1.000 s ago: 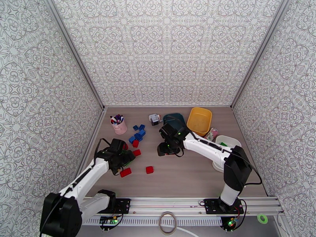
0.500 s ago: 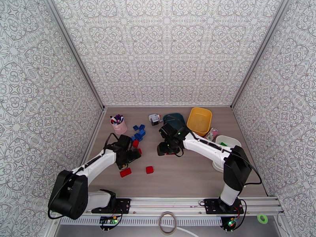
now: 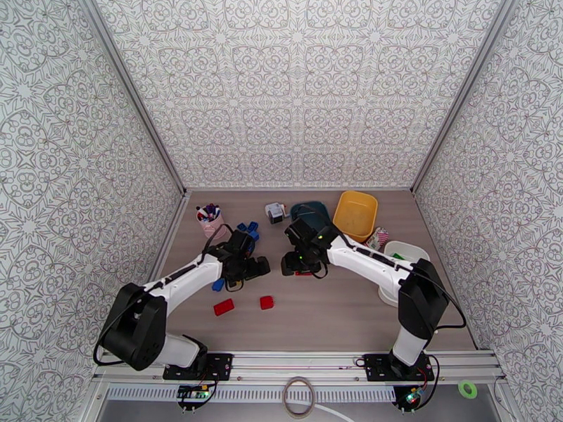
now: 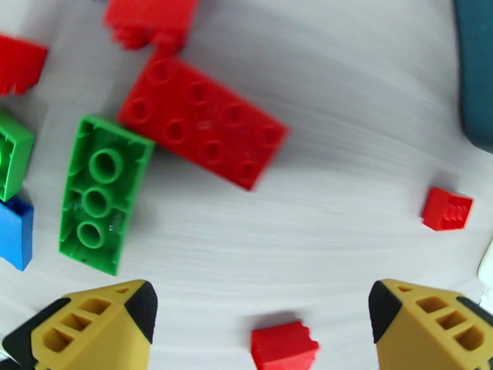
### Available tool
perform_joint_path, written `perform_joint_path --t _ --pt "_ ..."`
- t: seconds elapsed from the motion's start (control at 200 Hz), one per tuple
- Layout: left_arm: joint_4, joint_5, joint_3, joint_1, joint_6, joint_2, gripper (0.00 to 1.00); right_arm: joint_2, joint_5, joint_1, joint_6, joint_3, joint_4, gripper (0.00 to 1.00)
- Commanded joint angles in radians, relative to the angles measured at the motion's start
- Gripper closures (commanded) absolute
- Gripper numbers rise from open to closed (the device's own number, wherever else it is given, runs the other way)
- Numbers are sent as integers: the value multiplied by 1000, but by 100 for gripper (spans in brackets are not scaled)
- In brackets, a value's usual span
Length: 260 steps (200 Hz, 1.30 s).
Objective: Sort the legos into containers by color
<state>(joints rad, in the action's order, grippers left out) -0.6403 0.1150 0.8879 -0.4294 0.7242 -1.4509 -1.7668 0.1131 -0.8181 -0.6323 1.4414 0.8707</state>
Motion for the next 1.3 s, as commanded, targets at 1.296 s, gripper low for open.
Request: perform_joint_path --t 1.296 --pt "-220 -78 144 136 -316 -198 26 9 66 4 -23 -8 -12 47"
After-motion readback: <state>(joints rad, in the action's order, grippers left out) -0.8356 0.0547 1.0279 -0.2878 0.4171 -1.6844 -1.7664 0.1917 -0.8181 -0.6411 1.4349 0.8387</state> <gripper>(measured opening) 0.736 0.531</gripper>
